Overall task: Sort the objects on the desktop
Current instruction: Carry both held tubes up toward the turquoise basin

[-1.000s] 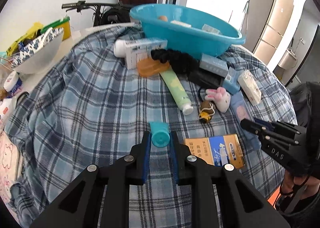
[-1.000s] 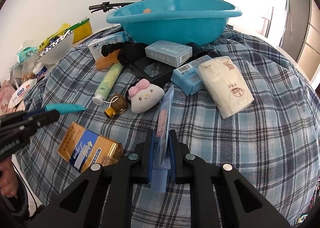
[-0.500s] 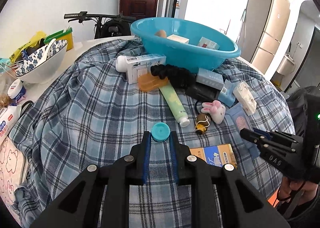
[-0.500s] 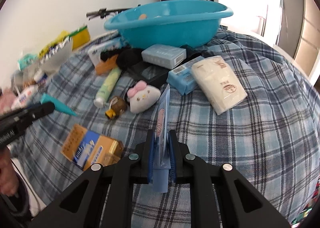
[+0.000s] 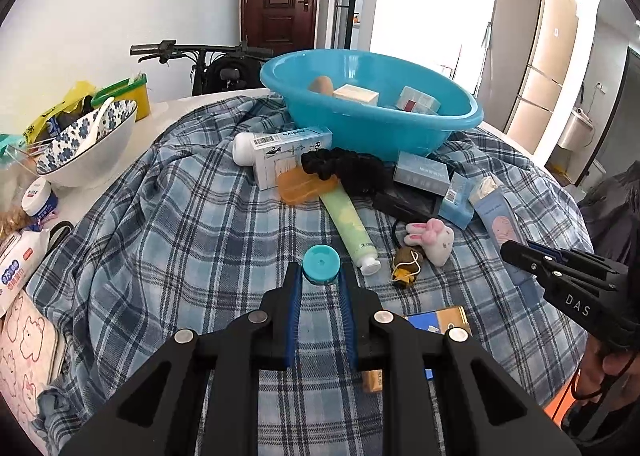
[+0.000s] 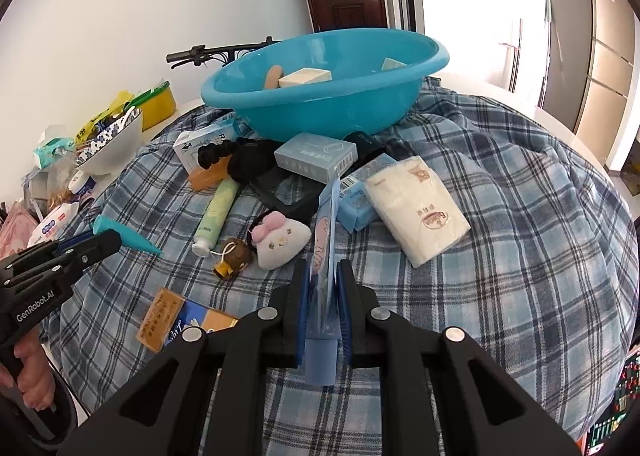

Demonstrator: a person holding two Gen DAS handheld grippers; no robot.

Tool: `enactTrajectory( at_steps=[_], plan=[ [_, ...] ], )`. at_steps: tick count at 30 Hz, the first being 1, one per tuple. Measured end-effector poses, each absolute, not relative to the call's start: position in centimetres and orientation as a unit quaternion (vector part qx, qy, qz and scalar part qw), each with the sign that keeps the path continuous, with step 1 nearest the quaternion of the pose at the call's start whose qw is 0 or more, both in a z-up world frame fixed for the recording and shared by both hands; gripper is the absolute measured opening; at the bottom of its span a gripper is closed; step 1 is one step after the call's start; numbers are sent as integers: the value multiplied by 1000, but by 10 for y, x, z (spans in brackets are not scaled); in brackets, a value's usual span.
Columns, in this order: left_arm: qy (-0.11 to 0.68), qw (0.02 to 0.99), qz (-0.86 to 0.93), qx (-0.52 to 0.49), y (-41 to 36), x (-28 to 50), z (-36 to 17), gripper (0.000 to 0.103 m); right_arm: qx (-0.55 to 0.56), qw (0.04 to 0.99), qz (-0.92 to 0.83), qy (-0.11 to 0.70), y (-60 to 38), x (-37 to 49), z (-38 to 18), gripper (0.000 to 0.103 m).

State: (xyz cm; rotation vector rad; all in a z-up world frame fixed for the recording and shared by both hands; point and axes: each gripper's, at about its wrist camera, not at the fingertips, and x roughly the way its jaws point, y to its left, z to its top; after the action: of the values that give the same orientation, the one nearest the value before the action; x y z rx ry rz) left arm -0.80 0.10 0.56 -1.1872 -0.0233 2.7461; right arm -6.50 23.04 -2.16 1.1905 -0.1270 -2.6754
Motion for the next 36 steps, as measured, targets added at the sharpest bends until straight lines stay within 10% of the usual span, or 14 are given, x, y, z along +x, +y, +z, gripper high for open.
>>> enactTrajectory(
  at_steps=[36],
  plan=[
    [10, 91, 959, -267, 29, -38, 103, 20, 265, 109, -958, -5, 216, -81, 85, 12]
  ],
)
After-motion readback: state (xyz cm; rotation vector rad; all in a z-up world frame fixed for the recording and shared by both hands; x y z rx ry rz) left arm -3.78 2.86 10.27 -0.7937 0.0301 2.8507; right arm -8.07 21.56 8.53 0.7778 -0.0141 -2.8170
